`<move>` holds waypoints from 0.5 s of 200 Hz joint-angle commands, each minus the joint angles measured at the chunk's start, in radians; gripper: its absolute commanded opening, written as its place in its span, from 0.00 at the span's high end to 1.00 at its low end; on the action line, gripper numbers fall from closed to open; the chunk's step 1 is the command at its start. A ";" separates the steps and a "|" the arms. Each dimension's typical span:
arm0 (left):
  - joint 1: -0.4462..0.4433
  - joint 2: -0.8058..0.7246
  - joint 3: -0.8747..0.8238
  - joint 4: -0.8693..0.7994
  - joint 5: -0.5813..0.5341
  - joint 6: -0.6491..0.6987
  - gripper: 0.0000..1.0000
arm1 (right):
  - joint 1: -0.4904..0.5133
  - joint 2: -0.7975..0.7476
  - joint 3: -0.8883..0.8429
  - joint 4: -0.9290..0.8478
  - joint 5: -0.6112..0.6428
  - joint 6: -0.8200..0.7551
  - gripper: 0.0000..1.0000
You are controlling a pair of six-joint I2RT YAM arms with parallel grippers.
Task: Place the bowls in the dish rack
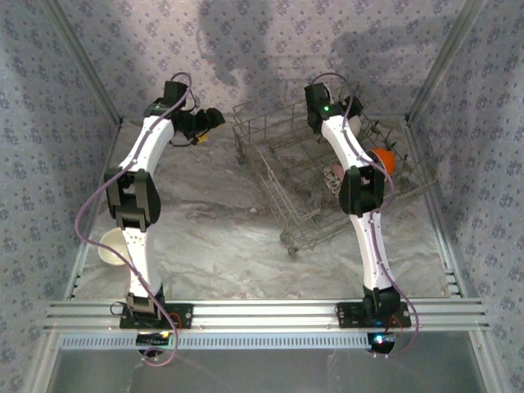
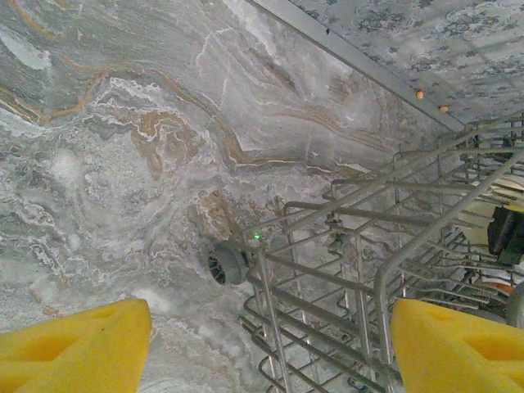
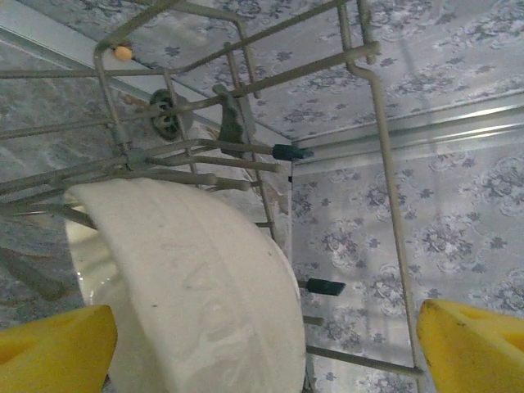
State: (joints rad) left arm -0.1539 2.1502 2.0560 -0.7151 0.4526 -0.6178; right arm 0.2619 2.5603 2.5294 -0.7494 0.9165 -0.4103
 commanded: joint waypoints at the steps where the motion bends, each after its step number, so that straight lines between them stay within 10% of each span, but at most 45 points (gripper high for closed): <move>1: -0.012 -0.055 0.004 -0.004 -0.016 0.012 0.23 | 0.009 -0.051 0.023 -0.038 -0.061 0.009 0.03; 100: -0.033 -0.112 -0.064 0.023 -0.063 -0.005 0.23 | 0.022 -0.238 0.035 -0.140 -0.346 0.035 0.01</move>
State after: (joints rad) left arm -0.1799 2.1040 2.0098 -0.7029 0.4149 -0.6189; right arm 0.2806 2.4298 2.5294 -0.8284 0.7086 -0.3950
